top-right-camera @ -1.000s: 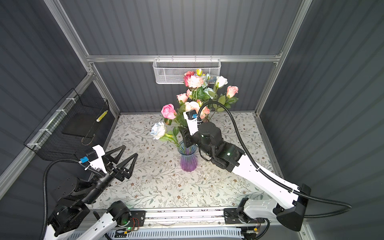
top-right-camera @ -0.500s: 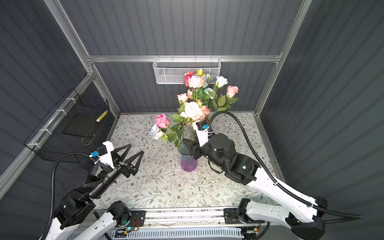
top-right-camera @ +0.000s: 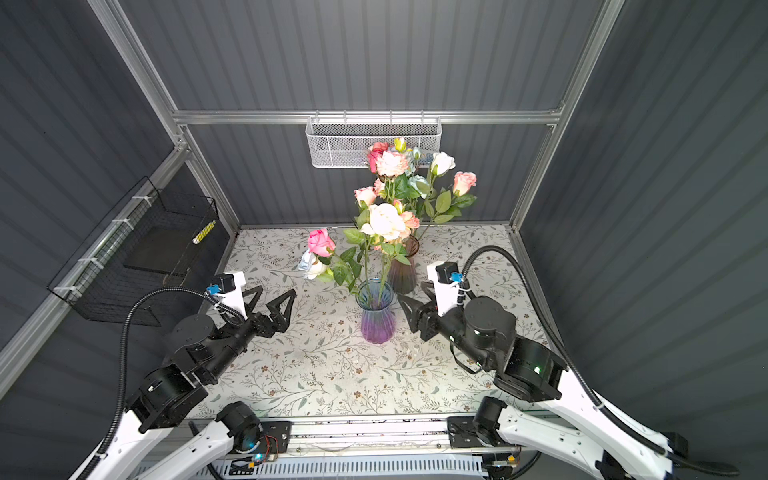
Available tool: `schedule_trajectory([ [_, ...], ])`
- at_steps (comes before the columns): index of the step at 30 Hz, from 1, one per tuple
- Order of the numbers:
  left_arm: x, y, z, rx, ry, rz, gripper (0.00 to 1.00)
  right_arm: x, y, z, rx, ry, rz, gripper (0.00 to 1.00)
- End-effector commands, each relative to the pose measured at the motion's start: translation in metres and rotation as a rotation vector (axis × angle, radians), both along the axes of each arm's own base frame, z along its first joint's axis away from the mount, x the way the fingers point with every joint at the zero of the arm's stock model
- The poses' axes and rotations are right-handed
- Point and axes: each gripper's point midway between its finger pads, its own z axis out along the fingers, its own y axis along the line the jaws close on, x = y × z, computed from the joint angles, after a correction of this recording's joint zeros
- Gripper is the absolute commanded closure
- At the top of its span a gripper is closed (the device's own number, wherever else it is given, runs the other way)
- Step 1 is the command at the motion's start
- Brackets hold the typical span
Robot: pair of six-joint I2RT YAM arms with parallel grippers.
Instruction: Arrange the flowers into the vase
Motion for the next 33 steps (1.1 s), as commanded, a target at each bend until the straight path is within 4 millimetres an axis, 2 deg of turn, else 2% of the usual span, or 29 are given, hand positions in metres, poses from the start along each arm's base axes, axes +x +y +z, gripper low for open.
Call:
schedule_trajectory([
  [1, 0.007, 0.019, -0.009, 0.018, 0.063, 0.128, 0.0, 0.003, -0.036, -0.019, -0.042, 0.016, -0.145, 0.24],
  [2, 0.009, 0.019, -0.015, 0.031, 0.082, 0.141, 0.01, 0.004, -0.043, -0.024, -0.05, 0.015, -0.177, 0.2],
  [4, 0.014, 0.017, -0.024, 0.065, 0.117, 0.149, 0.0, 0.007, -0.059, -0.035, -0.074, 0.002, -0.25, 0.04],
  [5, 0.015, 0.016, -0.027, 0.079, 0.132, 0.15, 0.0, 0.009, -0.064, -0.039, -0.082, -0.008, -0.281, 0.01],
  [8, 0.023, 0.019, -0.03, 0.123, 0.159, 0.197, 0.0, 0.018, -0.084, -0.046, -0.097, -0.044, -0.417, 0.01],
  [12, 0.036, 0.037, -0.043, 0.159, 0.209, 0.369, 0.0, 0.032, -0.091, -0.048, -0.133, -0.135, -0.532, 0.01],
  [15, 0.052, 0.044, -0.07, 0.172, 0.201, 0.484, 0.0, 0.046, -0.101, -0.062, -0.183, -0.2, -0.687, 0.01],
  [17, 0.066, 0.031, -0.097, 0.244, 0.142, 0.441, 0.0, 0.054, -0.116, -0.07, -0.218, -0.232, -0.843, 0.01],
  [19, 0.076, 0.012, -0.127, 0.368, 0.045, 0.326, 0.0, 0.066, -0.113, -0.086, -0.306, -0.233, -0.822, 0.01],
  [20, 0.079, 0.014, -0.137, 0.402, 0.009, 0.338, 0.0, 0.073, -0.112, -0.095, -0.335, -0.225, -0.795, 0.01],
  [23, 0.09, 0.038, -0.16, 0.391, -0.034, 0.447, 0.0, 0.09, -0.112, -0.126, -0.364, -0.216, -0.67, 0.01],
  [25, 0.104, 0.051, -0.167, 0.358, -0.012, 0.458, 0.0, 0.098, -0.124, -0.144, -0.318, -0.234, -0.649, 0.01],
  [27, 0.113, 0.065, -0.171, 0.398, 0.006, 0.501, 0.0, 0.106, -0.137, -0.157, -0.355, -0.249, -0.675, 0.01],
  [30, 0.125, 0.073, -0.174, 0.457, 0.001, 0.511, 0.0, 0.118, -0.143, -0.173, -0.458, -0.246, -0.664, 0.01],
  [33, 0.133, 0.083, -0.183, 0.473, 0.017, 0.522, 0.0, 0.123, -0.148, -0.18, -0.454, -0.259, -0.671, 0.01],
])
